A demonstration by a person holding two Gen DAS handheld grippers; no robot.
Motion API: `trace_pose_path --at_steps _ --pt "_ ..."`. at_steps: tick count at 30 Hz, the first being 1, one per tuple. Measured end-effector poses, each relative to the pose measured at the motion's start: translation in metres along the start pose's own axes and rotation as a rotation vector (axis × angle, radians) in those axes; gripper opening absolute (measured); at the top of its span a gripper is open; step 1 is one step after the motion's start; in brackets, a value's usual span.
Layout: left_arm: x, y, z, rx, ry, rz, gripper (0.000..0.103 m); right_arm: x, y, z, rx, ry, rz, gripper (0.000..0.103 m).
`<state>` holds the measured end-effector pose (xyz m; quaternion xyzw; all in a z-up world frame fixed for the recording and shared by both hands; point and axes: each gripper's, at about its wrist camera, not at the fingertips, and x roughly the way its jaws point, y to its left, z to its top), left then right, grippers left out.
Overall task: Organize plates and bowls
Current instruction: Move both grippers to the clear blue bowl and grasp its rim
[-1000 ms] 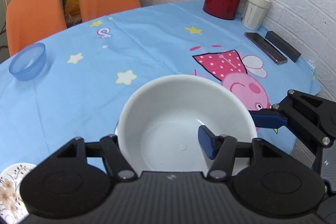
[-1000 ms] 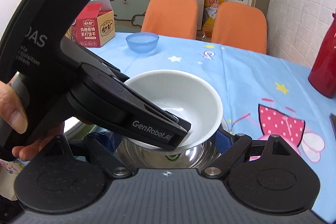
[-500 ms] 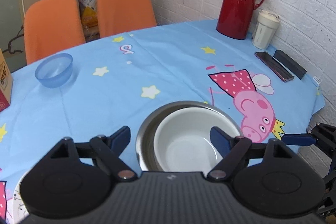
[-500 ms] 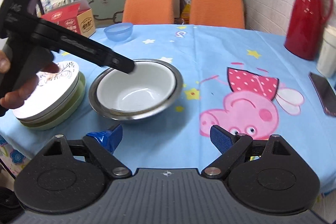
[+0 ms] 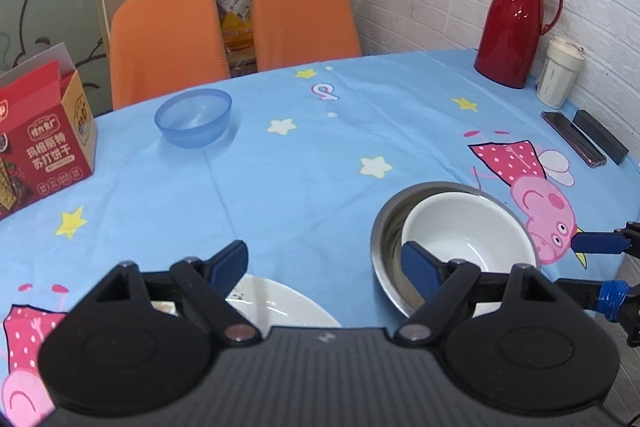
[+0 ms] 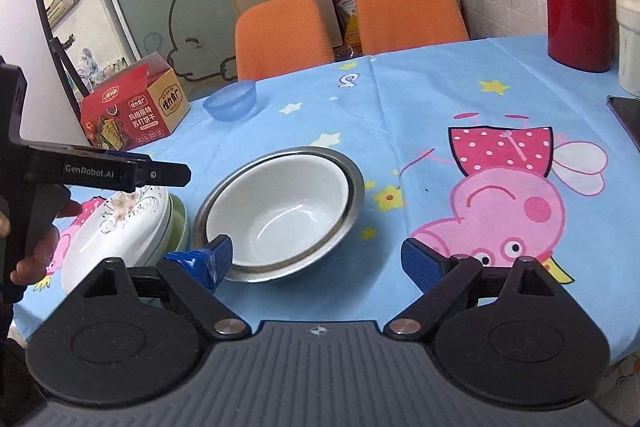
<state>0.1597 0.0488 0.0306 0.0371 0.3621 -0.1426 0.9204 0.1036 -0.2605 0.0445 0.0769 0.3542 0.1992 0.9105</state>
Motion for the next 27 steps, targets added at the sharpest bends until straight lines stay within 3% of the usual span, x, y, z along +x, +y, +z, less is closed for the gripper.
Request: trace_pose_path --at_steps 7,13,20,27 --pt "0.003 0.038 0.005 -0.031 -0.01 0.025 0.084 0.027 0.028 0.041 -0.138 0.01 -0.018 0.079" --pt "0.026 0.079 0.018 -0.079 0.014 0.065 0.084 0.078 0.061 0.089 -0.318 0.035 -0.003 0.079" --pt "0.072 0.141 0.067 -0.21 0.012 0.101 0.085 0.167 0.094 0.144 -0.422 0.104 0.058 0.079" --pt "0.142 0.179 0.112 -0.285 0.045 0.142 0.085 0.25 0.106 0.16 -0.438 0.19 0.08 0.079"
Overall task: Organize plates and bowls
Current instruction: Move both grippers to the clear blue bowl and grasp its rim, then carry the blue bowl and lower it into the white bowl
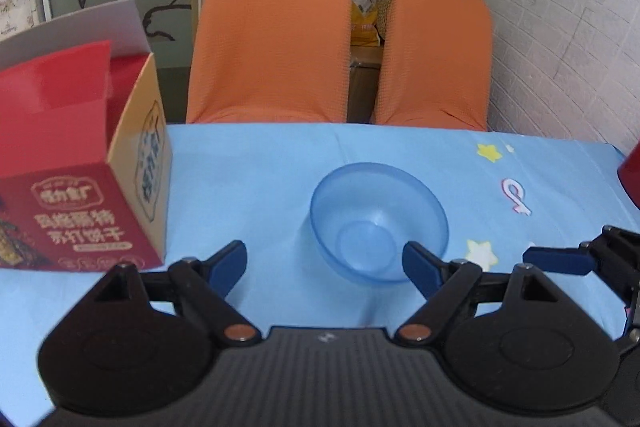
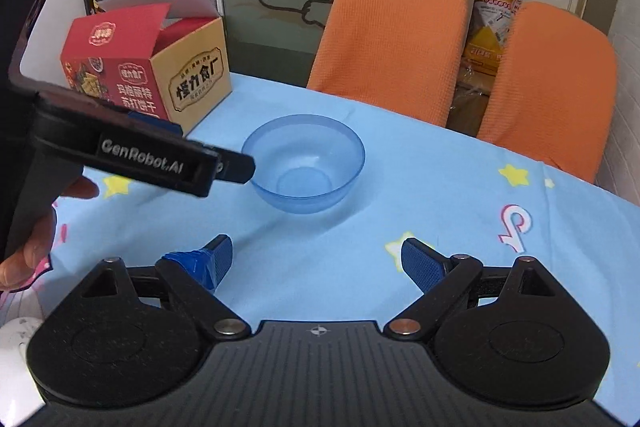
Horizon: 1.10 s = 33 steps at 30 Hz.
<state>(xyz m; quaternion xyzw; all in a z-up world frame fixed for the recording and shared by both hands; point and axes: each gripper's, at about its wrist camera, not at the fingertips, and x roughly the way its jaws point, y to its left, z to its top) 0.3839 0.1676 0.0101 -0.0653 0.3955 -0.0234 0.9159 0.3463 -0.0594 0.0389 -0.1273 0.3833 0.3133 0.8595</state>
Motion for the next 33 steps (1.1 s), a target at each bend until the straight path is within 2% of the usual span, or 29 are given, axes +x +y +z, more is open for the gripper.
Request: trace_pose_path --at_steps 6,10,12,13,14,16,18,19,25,33 --pt "0.054 -0.002 0.015 -0.002 0.051 0.022 0.085 0.047 -0.009 0.014 0.003 0.05 -0.018 0.079" --pt "0.07 0.0 0.016 -0.005 0.063 -0.013 0.085 0.068 -0.01 0.018 0.012 0.068 -0.004 0.079" --pt "0.072 -0.003 0.016 0.021 0.042 -0.01 0.083 0.073 -0.009 0.017 0.018 0.057 0.016 0.08" --pt "0.073 -0.004 0.016 0.033 0.037 -0.01 0.075 0.075 -0.009 0.016 0.006 0.032 0.017 0.08" --pt "0.074 -0.005 0.017 0.045 0.037 -0.012 0.074 0.077 -0.009 0.017 0.0 0.013 0.022 0.079" --pt "0.076 -0.006 0.02 0.068 0.041 -0.03 0.061 0.081 -0.008 0.02 0.0 -0.013 0.025 0.078" --pt "0.075 -0.008 0.021 0.083 0.047 -0.049 0.053 0.081 -0.008 0.022 -0.002 -0.039 0.045 0.076" --pt "0.075 -0.009 0.022 0.087 0.049 -0.053 0.053 0.079 -0.007 0.024 0.0 -0.056 0.05 0.076" --pt "0.061 -0.013 0.022 0.1 0.021 -0.073 0.051 0.06 0.003 0.029 -0.102 -0.13 0.006 0.076" --pt "0.031 -0.027 0.019 0.1 -0.011 -0.075 0.051 0.03 0.004 0.029 -0.122 -0.158 -0.009 0.076"
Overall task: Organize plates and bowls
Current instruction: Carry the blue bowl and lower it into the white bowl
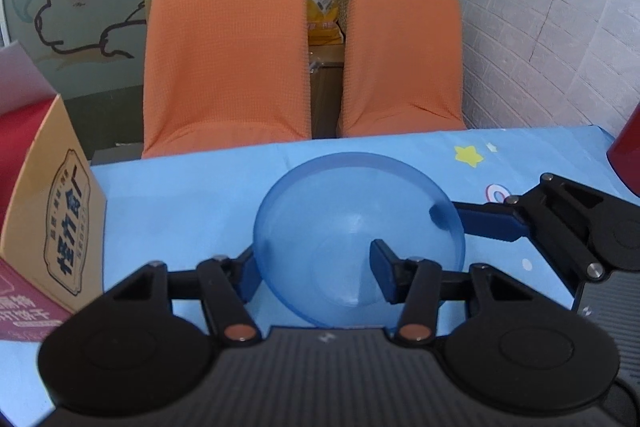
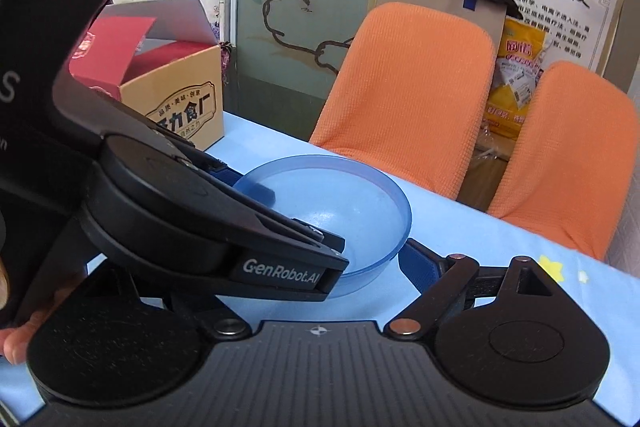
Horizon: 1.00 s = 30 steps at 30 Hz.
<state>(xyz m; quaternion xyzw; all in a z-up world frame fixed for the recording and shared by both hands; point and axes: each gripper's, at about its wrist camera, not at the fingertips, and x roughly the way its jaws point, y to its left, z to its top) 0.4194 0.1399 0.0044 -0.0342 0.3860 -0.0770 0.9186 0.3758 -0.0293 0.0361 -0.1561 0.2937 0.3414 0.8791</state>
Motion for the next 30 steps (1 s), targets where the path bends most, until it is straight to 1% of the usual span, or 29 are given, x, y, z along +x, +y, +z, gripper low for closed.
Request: trace_pose_path --at_steps 5,8,11,13,16,19,22,24,29,30 --pt "-0.043 -0.032 -0.006 0.005 -0.021 -0.036 0.052 -0.046 0.007 0.004 -0.04 -0.009 -0.042 0.076" --pt "-0.073 -0.063 -0.02 0.028 -0.027 -0.065 0.052 -0.086 0.012 -0.006 -0.041 -0.014 -0.072 0.077" --pt "-0.1 -0.097 -0.041 0.057 -0.028 -0.095 0.052 -0.128 0.019 -0.024 -0.032 -0.018 -0.109 0.078" --pt "-0.117 -0.122 -0.058 0.078 -0.02 -0.129 0.052 -0.157 0.022 -0.042 -0.009 -0.025 -0.126 0.078" --pt "-0.133 -0.154 -0.085 0.112 -0.005 -0.169 0.052 -0.193 0.028 -0.071 0.03 -0.026 -0.153 0.079" --pt "-0.139 -0.18 -0.114 0.137 0.02 -0.2 0.052 -0.221 0.032 -0.099 0.08 -0.015 -0.173 0.079" --pt "-0.143 -0.203 -0.14 0.169 0.038 -0.198 0.052 -0.236 0.035 -0.123 0.122 0.01 -0.179 0.079" --pt "-0.142 -0.21 -0.153 0.18 0.053 -0.186 0.053 -0.239 0.037 -0.136 0.145 0.017 -0.172 0.079" --pt "-0.124 -0.209 -0.169 0.161 0.117 -0.183 0.054 -0.229 0.033 -0.16 0.197 0.034 -0.115 0.079" --pt "-0.121 -0.207 -0.17 0.164 0.12 -0.177 0.06 -0.227 0.031 -0.163 0.204 0.038 -0.113 0.079"
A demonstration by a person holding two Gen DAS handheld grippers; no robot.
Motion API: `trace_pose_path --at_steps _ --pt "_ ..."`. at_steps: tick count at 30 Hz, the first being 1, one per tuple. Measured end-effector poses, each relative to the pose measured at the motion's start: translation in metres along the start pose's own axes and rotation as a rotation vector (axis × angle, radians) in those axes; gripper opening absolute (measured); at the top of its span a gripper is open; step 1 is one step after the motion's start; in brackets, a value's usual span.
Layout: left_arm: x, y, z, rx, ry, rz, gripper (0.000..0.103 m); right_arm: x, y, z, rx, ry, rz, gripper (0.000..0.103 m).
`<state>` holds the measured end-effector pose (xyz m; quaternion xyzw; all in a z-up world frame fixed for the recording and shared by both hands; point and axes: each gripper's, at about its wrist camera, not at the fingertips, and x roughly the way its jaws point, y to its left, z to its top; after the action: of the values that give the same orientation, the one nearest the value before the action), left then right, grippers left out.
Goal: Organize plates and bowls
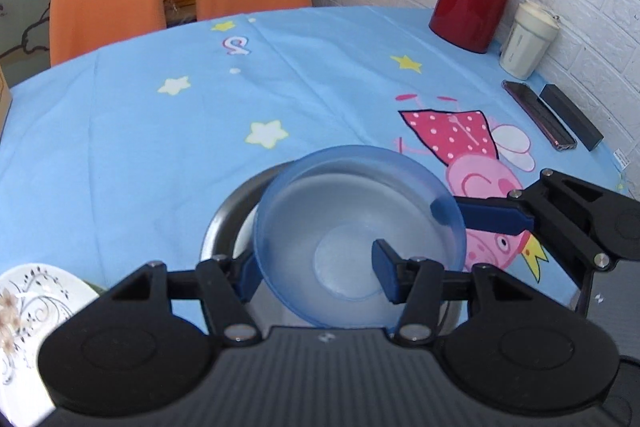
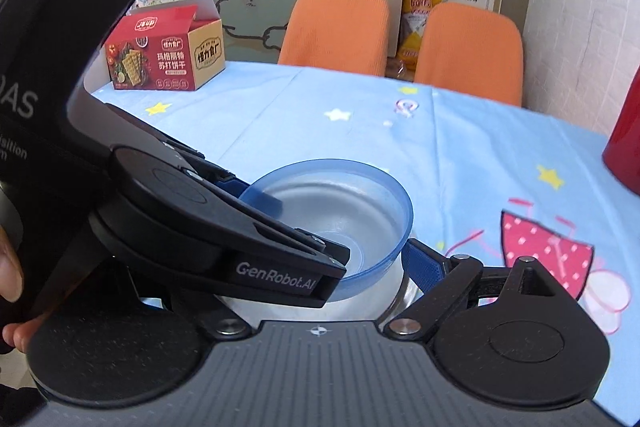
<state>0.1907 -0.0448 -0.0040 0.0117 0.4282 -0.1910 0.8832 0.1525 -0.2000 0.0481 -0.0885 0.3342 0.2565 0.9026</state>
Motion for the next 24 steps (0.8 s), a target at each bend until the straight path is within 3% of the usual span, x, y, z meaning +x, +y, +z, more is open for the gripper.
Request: trace_pose_path --at_steps 1,5,8,11,15,20,24 --pt "-0.001 0.001 -0.002 0.003 -0.007 0.007 0.07 0.003 -0.001 -0.002 0.007 0.006 0.004 0.078" --pt "-0.02 0.016 -0.002 -0.023 -0.05 -0.028 0.075 -0.007 -0.01 -0.014 0.049 0.01 -0.007 0.078" --pt "-0.043 0.024 -0.003 -0.063 -0.129 -0.01 0.089 -0.034 -0.017 -0.038 0.122 -0.016 -0.024 0.078" --pt "-0.06 0.025 -0.008 -0.071 -0.203 0.058 0.089 -0.054 -0.024 -0.062 0.246 -0.043 -0.035 0.078" --pt "-0.069 0.026 -0.019 -0.097 -0.222 0.094 0.089 -0.066 -0.023 -0.081 0.363 -0.077 -0.069 0.078" --pt "-0.079 0.024 -0.038 -0.121 -0.258 0.179 0.093 -0.067 -0.022 -0.077 0.356 -0.099 -0.093 0.078" --pt "-0.073 0.024 -0.038 -0.104 -0.241 0.188 0.093 -0.058 -0.029 -0.073 0.368 -0.091 -0.084 0.079"
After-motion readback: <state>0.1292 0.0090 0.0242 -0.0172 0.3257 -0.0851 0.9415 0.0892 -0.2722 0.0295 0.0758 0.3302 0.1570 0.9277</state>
